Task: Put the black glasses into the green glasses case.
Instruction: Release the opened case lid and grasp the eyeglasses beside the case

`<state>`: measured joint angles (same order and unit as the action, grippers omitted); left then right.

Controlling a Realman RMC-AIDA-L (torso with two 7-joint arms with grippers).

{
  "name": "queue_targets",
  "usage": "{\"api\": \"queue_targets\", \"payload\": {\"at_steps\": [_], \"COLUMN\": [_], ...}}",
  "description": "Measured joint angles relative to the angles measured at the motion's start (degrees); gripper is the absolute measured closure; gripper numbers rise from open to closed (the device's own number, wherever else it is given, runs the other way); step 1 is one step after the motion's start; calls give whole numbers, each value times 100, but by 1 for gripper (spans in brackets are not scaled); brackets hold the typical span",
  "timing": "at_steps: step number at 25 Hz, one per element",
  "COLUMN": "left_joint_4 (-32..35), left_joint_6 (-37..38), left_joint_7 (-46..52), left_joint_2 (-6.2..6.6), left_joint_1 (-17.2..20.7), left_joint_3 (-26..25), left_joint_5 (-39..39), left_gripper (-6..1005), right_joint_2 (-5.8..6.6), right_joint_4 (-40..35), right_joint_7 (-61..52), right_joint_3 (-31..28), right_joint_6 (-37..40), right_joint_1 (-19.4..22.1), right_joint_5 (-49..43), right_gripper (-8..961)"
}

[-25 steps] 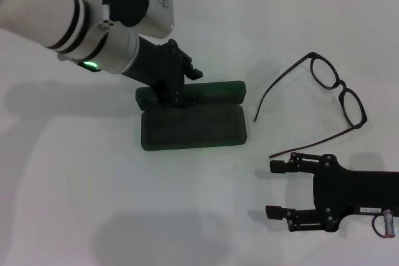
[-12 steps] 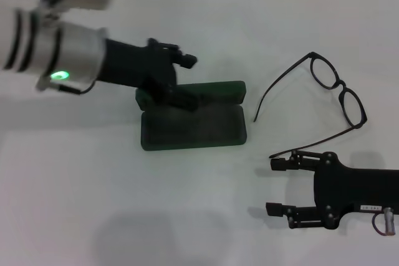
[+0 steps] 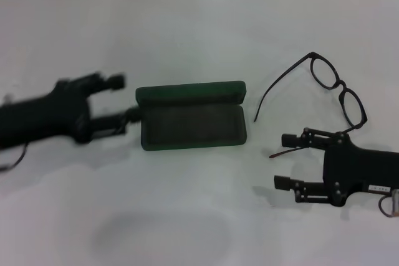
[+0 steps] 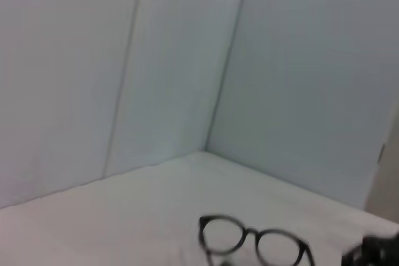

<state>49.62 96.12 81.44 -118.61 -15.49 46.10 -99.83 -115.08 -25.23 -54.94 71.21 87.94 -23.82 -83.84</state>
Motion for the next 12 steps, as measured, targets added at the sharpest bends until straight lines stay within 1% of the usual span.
{"api": "queue_targets", "payload": {"at_steps": [1, 3, 6, 8, 12], "left_joint_4": [-13, -24, -130, -376, -980], "left_joint_6": [32, 56, 47, 31, -109], "left_joint_7": [-108, -482, -1186, -1633, -2245], "left_joint_2": [0, -9, -63, -68, -39], "left_joint_1": [149, 563, 1054, 1224, 1292], "left_joint_3": [-31, -62, -66, -72, -79], "left_joint_5": [-5, -17, -16, -69, -456], "left_gripper": [171, 171, 172, 172, 173], "right_joint_2": [11, 29, 64, 91, 138], "right_joint_4": [0, -4, -7, -4, -20], "right_joint_7": [-3, -6, -9, -13, -94], "right_joint_3": [-31, -62, -174, -233, -322], "right_joint_6": [-2, -12, -13, -3, 14], "right_joint_1": [6, 28, 75, 116, 171], "right_joint_5": [0, 0, -4, -5, -25], "right_gripper": [187, 187, 187, 187, 187]}}
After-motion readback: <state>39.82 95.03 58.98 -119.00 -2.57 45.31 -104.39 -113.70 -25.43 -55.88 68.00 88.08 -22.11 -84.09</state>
